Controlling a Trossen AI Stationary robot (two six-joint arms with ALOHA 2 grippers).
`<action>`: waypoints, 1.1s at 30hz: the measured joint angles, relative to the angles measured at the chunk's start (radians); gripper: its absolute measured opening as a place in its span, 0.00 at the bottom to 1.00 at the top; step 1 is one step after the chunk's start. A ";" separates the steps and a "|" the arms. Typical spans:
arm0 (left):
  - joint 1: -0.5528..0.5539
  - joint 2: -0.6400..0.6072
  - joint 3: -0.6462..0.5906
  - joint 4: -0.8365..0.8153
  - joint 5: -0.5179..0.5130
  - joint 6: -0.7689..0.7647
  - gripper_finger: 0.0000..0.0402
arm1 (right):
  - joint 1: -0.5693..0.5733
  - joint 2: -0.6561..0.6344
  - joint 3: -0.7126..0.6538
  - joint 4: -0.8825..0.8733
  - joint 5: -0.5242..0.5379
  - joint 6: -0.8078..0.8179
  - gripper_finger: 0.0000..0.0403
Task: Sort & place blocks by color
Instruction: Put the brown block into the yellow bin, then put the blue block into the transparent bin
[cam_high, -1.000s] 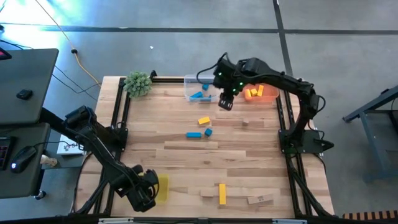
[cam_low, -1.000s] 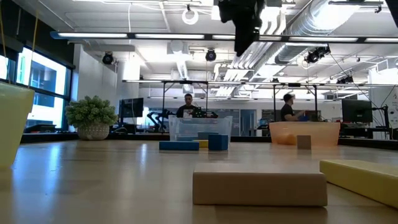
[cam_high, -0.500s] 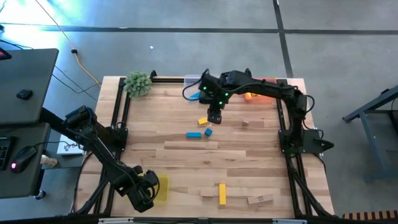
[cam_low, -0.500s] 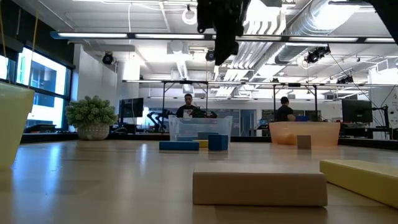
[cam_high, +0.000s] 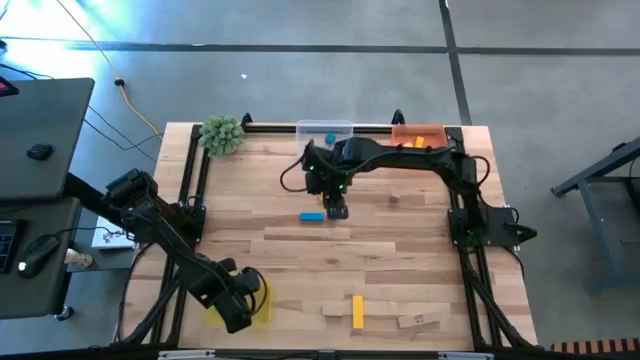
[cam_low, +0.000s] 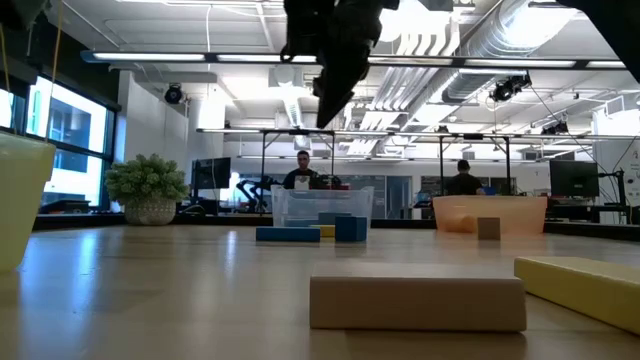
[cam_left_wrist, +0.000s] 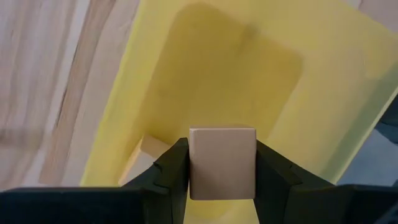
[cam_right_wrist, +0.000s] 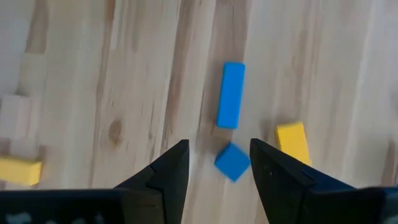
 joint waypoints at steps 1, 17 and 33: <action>0.000 0.000 0.000 -0.004 0.002 0.004 0.28 | 0.008 0.005 0.000 0.019 0.010 -0.001 0.39; 0.003 0.000 -0.081 0.041 0.091 -0.026 0.37 | 0.052 0.046 0.000 0.144 0.074 0.017 0.57; 0.007 0.000 -0.081 0.043 0.111 -0.038 0.51 | 0.054 0.178 0.000 0.200 0.056 0.049 0.58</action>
